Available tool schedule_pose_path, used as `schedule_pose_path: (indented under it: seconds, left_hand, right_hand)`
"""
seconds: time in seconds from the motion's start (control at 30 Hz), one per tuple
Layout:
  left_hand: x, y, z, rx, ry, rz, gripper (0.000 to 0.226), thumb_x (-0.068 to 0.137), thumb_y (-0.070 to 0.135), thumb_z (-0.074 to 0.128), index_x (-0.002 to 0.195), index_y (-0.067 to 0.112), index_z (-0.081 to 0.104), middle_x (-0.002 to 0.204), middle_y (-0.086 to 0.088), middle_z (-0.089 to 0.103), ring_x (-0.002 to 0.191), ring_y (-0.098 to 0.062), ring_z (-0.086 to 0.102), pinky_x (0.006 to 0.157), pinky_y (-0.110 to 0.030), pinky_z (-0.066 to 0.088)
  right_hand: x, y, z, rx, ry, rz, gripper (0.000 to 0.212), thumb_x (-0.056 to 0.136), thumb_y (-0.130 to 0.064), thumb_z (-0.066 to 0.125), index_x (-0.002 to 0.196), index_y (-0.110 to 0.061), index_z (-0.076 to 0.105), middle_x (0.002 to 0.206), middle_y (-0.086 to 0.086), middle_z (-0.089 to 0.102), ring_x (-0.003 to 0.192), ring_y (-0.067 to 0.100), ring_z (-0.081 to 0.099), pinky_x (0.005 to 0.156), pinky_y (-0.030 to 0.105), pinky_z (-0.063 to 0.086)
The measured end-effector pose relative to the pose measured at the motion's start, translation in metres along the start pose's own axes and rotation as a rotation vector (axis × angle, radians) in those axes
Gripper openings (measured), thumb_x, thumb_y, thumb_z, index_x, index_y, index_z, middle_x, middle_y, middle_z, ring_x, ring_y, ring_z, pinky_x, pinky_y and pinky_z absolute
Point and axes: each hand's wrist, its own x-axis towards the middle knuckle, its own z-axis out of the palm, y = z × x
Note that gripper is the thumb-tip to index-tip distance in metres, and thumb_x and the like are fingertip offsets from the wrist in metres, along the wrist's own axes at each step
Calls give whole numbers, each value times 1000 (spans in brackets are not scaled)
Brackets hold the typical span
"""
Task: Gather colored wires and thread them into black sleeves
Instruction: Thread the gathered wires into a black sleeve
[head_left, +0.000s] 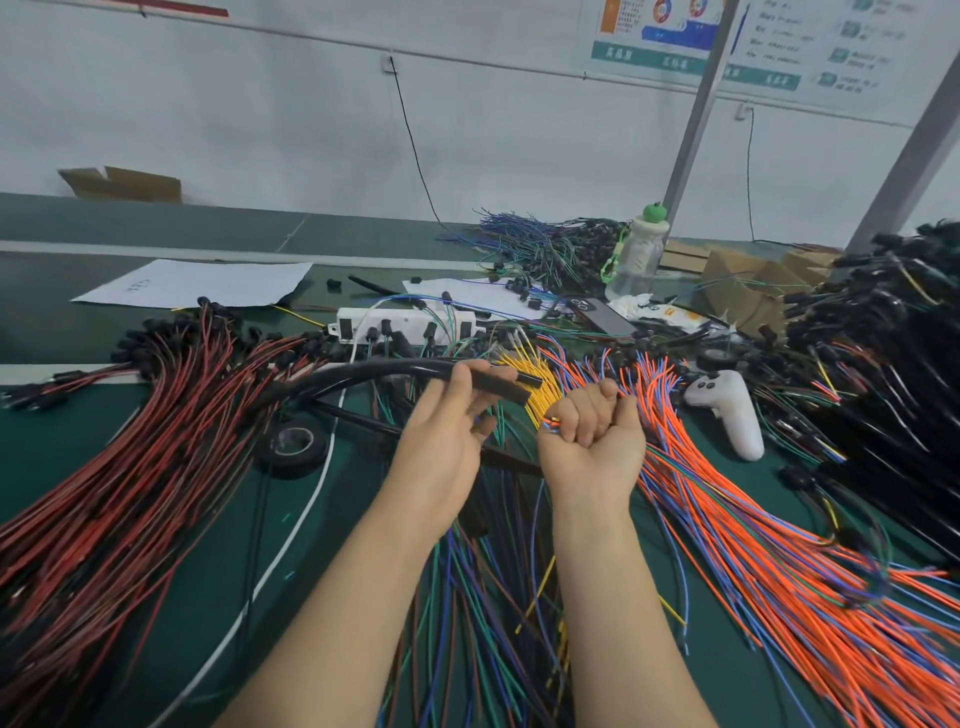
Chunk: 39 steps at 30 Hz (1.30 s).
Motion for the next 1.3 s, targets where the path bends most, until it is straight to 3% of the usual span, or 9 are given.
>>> schedule_pose_path:
  seconds: [0.2, 0.5, 0.77, 0.87, 1.0, 1.13, 1.3]
  left_hand:
    - [-7, -10, 1, -41, 75, 22, 10, 93, 14, 50, 90, 5, 56, 88, -9, 63, 71, -8, 59, 64, -17, 51]
    - [-10, -21, 4, -43, 217, -12, 10, 89, 11, 58, 80, 8, 60, 73, -4, 59, 54, -1, 56, 53, -12, 49]
    - [-11, -21, 5, -169, 190, -91, 10, 88, 9, 59, 78, 7, 62, 64, 2, 61, 55, -3, 60, 55, -12, 51]
    - [-12, -21, 5, -193, 188, -116, 7, 87, 9, 60, 80, 7, 61, 65, 1, 62, 55, -4, 61, 54, -13, 51]
    - [-12, -21, 5, -257, 181, -159, 3, 87, 10, 60, 86, 7, 60, 70, -2, 60, 56, -5, 62, 52, -12, 51]
    - [-13, -21, 4, -270, 150, -164, 9, 85, 11, 59, 92, 6, 62, 76, -2, 62, 58, -5, 63, 55, -12, 52]
    - [-12, -25, 4, -264, 117, -157, 9, 81, 13, 61, 88, 8, 63, 74, -1, 65, 60, -6, 64, 57, -12, 52]
  right_hand:
    - [0, 1, 2, 70, -42, 13, 54, 105, -32, 29, 59, -9, 48, 39, -4, 23, 42, 8, 5, 31, 19, 15]
    - [-1, 3, 4, 44, -21, -31, 52, 104, -32, 28, 62, -9, 46, 38, -4, 23, 43, 8, 4, 31, 18, 14]
    - [-1, 3, 4, 9, -2, -49, 54, 104, -36, 29, 60, -9, 48, 38, -4, 23, 40, 8, 5, 29, 18, 15]
    - [0, 3, 3, -9, 2, -53, 52, 103, -37, 29, 62, -10, 47, 38, -5, 23, 28, 7, 16, 29, 18, 15]
    - [-1, 3, 3, -7, -2, -47, 48, 103, -37, 29, 66, -11, 44, 38, -5, 23, 36, 8, 7, 29, 18, 15]
    - [-1, 2, 3, -57, 6, -76, 51, 104, -37, 29, 64, -11, 45, 38, -5, 23, 27, 7, 19, 28, 18, 16]
    - [-1, 2, 4, -130, 4, -113, 50, 104, -40, 26, 66, -12, 43, 37, -6, 22, 27, 6, 20, 27, 18, 16]
